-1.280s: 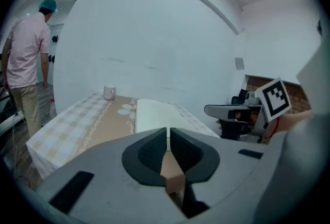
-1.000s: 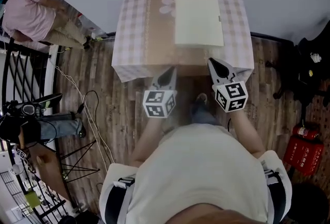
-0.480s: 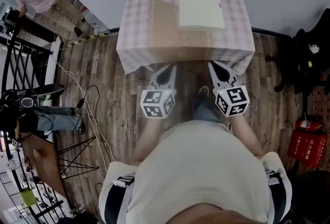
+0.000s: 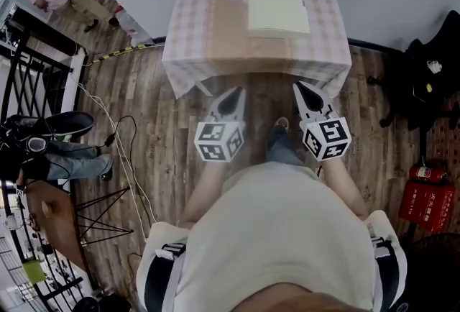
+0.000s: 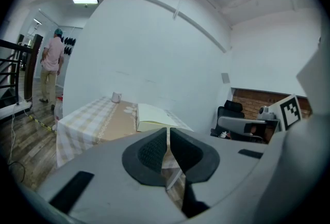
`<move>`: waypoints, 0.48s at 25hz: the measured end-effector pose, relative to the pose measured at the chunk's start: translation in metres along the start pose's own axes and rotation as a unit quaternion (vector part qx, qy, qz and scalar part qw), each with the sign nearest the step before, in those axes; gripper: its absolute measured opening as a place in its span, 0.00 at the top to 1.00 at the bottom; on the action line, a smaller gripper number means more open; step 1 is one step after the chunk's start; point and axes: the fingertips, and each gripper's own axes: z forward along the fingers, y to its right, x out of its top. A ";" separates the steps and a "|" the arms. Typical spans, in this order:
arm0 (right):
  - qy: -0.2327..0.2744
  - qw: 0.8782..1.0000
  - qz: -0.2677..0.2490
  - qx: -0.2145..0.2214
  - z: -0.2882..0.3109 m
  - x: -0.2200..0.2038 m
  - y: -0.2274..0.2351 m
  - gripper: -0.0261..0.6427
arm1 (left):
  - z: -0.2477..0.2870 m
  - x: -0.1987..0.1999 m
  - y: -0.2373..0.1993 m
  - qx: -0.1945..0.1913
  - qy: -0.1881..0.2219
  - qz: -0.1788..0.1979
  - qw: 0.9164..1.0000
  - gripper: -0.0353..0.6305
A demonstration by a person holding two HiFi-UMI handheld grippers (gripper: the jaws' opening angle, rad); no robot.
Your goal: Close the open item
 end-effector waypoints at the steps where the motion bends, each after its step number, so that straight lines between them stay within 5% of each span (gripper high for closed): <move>1: -0.001 1.000 -0.001 0.000 0.000 0.000 0.000 0.96 | 0.000 0.002 0.001 0.000 0.002 0.001 1.000 0.92; 12: 0.007 1.000 -0.003 0.011 -0.009 0.005 0.002 0.96 | -0.005 0.004 0.010 0.005 0.007 0.004 1.000 0.92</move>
